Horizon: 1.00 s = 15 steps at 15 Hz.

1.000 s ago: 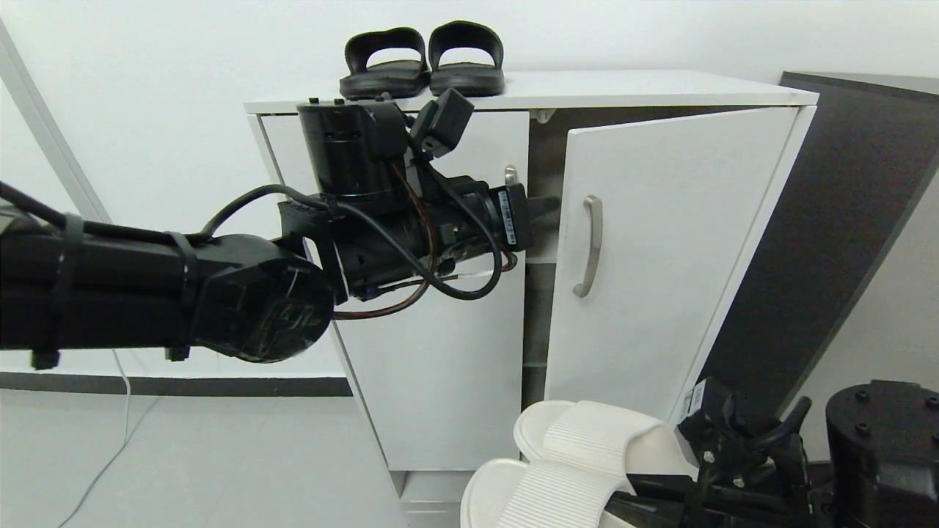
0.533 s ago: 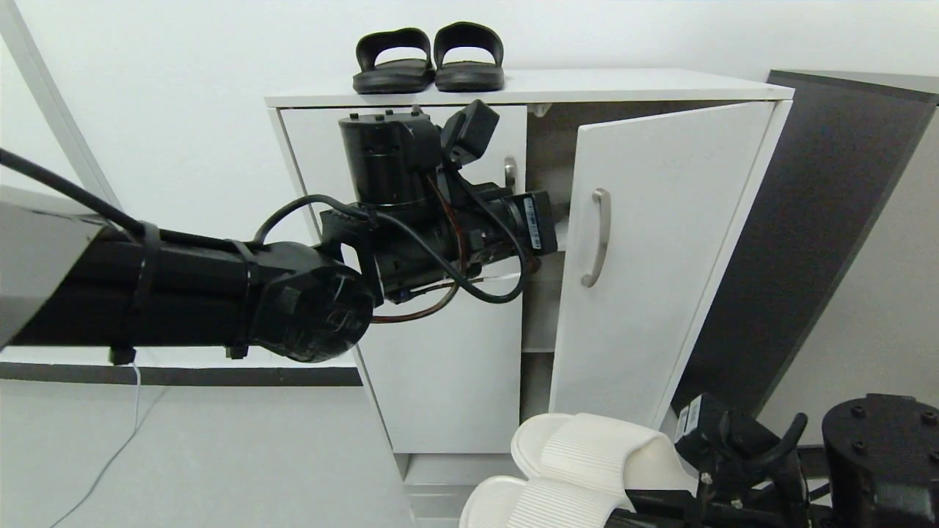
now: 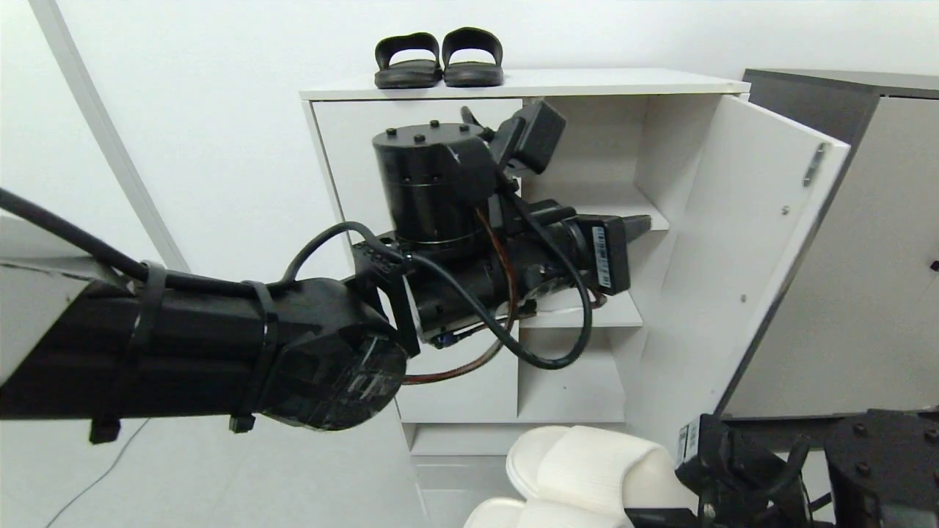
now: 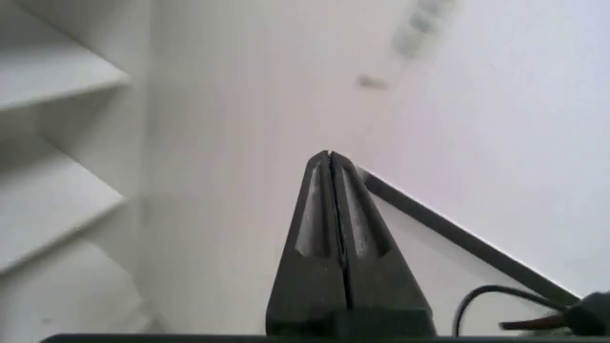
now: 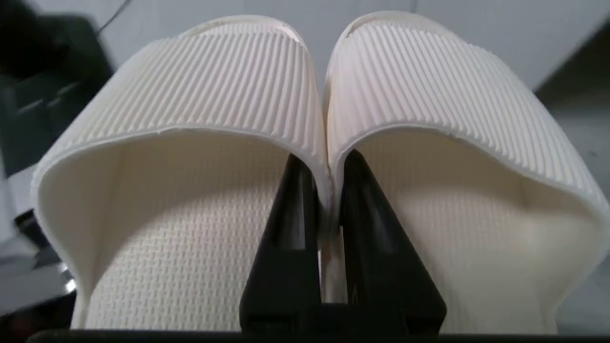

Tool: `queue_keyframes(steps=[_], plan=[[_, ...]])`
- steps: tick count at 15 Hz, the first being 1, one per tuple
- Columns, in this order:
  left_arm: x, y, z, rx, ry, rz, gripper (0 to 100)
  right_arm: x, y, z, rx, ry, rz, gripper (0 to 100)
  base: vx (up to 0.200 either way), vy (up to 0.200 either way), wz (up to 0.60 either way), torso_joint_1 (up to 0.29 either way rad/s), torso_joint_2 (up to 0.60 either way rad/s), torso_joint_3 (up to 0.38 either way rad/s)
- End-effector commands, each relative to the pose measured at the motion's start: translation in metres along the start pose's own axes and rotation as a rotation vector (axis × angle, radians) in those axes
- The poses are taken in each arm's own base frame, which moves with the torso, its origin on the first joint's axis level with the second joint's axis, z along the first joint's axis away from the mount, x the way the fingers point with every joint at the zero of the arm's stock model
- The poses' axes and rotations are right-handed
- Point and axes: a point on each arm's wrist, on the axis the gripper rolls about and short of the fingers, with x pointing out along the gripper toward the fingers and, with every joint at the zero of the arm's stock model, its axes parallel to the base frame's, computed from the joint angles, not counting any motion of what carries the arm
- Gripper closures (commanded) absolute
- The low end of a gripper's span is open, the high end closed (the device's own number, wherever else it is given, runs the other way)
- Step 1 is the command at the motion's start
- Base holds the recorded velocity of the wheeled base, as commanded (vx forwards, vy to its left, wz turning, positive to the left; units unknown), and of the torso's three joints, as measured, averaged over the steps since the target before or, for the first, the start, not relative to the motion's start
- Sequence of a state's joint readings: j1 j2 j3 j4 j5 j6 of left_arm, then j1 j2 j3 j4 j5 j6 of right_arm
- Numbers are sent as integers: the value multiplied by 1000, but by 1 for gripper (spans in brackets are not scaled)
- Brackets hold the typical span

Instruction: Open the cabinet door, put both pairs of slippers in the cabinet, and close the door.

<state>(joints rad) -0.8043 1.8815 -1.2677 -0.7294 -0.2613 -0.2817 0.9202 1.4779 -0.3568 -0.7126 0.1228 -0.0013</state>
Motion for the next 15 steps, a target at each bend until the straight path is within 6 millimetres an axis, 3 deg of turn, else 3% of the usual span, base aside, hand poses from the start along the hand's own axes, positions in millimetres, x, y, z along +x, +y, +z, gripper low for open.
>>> queue_keyframes(steps=[1, 2, 4, 7, 10, 11, 13, 15], plan=[[-23, 18, 14, 9, -25, 79, 100, 8, -12, 4, 35, 0, -48, 100, 0, 0, 0, 0, 0, 0], [-39, 23, 22, 14, -35, 119, 100, 10, -18, 7, 69, -8, -72, 100, 0, 0, 0, 0, 0, 0], [-89, 25, 37, 23, -48, 230, 100, 19, -30, 14, 124, -20, -172, 100, 0, 0, 0, 0, 0, 0], [-196, -7, 36, 100, 29, 536, 100, 44, -48, 22, 194, -29, -396, 100, 0, 0, 0, 0, 0, 0], [-283, -37, 30, 141, -46, 842, 100, 58, -57, 28, 238, -51, -496, 100, 0, 0, 0, 0, 0, 0], [-315, -48, 22, 159, -75, 1014, 100, 60, -59, 28, 241, -50, -517, 100, 0, 0, 0, 0, 0, 0], [-356, -67, -4, 173, -97, 1252, 100, 61, -58, 27, 239, -47, -519, 100, 0, 0, 0, 0, 0, 0], [-382, -85, -41, 178, -136, 1358, 100, 61, -58, 27, 239, -44, -521, 100, 0, 0, 0, 0, 0, 0]])
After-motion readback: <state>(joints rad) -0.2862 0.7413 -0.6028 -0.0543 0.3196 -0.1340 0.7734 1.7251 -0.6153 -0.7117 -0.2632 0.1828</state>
